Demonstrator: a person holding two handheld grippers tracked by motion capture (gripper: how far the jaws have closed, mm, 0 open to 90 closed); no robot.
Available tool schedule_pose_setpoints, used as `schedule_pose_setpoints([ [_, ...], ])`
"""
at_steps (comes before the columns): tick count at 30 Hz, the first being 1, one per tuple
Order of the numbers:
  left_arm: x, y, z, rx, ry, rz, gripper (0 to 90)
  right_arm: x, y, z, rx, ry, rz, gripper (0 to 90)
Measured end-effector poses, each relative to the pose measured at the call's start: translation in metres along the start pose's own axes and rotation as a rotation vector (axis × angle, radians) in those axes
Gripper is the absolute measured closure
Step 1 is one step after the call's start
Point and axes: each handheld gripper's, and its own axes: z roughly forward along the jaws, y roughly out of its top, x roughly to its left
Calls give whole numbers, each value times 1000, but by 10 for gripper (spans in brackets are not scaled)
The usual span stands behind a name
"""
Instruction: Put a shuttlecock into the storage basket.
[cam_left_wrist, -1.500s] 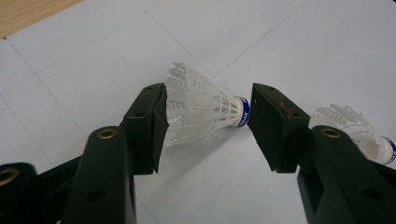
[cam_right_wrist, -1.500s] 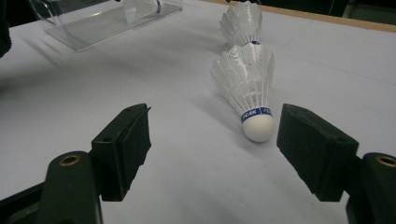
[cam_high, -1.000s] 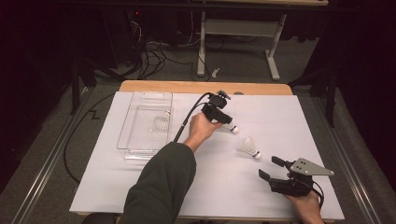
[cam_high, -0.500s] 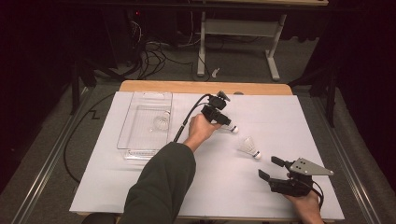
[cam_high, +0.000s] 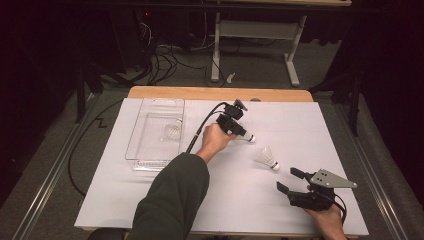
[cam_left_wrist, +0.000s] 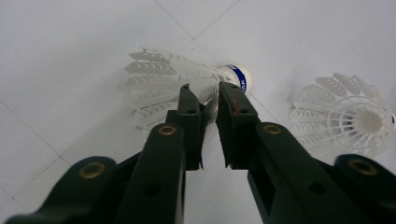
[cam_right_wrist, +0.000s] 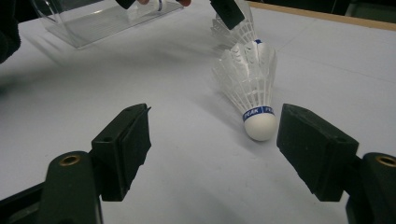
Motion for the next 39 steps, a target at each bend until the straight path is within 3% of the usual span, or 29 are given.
schedule_pose_setpoints([
  [6, -3, -1, -1, 6, -25, 20, 886, 0, 0, 0, 0, 0, 0, 262],
  [13, -8, -1, -3, 12, -61, 41, 895, 0, 0, 0, 3, -2, 1, 262],
  [22, -12, -1, -9, 5, -62, 60, 898, 0, 0, 0, 3, -2, 2, 262],
  [39, -17, -7, -38, -67, -66, 74, 898, 1, 0, 0, -1, -4, 2, 262],
])
